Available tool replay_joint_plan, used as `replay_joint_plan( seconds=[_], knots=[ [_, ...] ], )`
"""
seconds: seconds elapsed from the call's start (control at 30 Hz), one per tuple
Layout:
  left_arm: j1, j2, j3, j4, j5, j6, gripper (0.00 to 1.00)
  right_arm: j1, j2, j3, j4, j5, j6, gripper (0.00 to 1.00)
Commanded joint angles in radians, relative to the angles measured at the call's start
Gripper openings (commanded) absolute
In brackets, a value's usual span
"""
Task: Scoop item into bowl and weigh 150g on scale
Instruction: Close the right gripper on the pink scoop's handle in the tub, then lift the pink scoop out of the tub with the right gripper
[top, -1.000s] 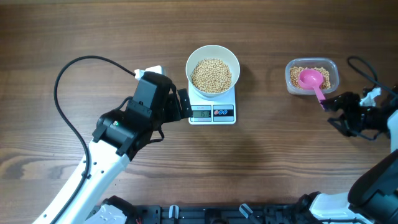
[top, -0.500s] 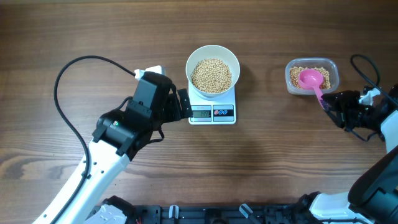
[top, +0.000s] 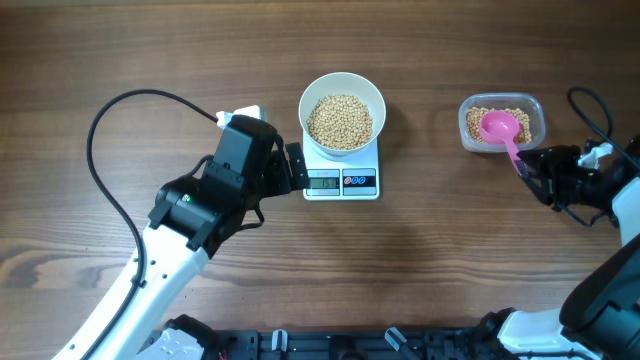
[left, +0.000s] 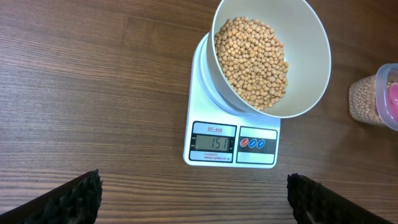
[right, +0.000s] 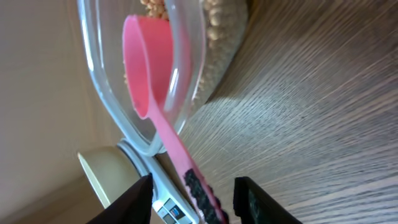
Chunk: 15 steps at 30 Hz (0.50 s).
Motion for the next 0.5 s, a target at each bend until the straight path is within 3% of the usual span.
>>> replay_joint_plan(
  seconds=[0.0,0.47],
  knots=[
    [0.005,-0.007,0.001,0.002,-0.01,0.008,1.0,-0.001,0.057,-0.008,0.003,0.027,-0.002,0.44],
    [0.005,-0.007,0.001,0.002,-0.01,0.008,1.0,-0.001,0.082,-0.008,0.08,-0.091,0.003,0.4]
  ],
)
